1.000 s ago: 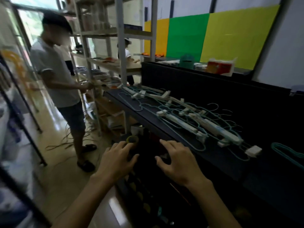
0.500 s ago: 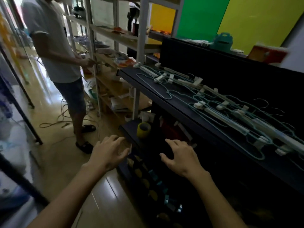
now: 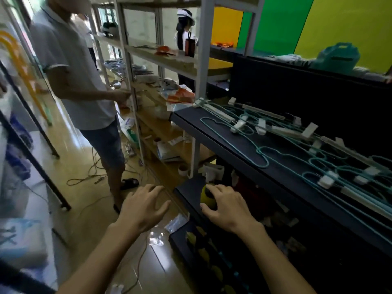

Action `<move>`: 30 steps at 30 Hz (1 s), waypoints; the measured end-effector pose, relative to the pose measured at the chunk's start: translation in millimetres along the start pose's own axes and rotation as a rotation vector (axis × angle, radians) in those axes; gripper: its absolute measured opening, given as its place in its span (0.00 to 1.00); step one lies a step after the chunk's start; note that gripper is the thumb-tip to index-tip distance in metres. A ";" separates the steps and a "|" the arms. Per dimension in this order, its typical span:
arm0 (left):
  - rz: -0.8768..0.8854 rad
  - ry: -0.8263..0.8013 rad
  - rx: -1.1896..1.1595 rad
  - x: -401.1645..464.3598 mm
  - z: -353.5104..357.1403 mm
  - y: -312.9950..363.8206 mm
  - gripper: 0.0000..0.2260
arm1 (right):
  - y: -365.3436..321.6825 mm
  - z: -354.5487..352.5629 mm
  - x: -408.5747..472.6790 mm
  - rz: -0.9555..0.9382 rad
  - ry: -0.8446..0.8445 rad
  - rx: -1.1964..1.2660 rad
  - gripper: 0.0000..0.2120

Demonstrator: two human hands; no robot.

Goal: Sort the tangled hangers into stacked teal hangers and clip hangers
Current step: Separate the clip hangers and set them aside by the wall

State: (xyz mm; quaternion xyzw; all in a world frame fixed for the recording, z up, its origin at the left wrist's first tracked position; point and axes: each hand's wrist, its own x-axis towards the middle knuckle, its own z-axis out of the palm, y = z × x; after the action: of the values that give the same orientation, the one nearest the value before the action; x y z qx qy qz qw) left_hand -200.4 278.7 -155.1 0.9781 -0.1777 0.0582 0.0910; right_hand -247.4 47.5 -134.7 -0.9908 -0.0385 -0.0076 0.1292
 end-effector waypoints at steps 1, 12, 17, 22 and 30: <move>-0.003 0.010 0.007 14.1 -5.0 -9.1 0.26 | -1.8 -0.4 15.7 -0.002 0.008 0.010 0.31; 0.071 0.125 -0.041 146.1 -23.6 -59.8 0.30 | -34.8 -36.6 133.3 -0.124 0.131 0.177 0.30; 0.261 0.181 -0.103 221.6 -54.2 -48.3 0.25 | -35.4 -78.0 159.6 -0.050 0.304 0.158 0.29; 0.454 0.173 -0.111 276.6 -68.2 -31.9 0.26 | -21.5 -103.6 161.7 0.200 0.400 0.111 0.29; 0.793 0.092 -0.234 318.8 -68.4 34.5 0.26 | 5.3 -120.8 91.2 0.633 0.468 0.024 0.29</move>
State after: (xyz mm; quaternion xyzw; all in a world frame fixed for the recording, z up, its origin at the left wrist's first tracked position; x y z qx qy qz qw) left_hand 78.2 153.1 -36.2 0.8133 -0.5419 0.1119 0.1802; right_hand -156.7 18.2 -17.0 -0.9237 0.2991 -0.1926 0.1419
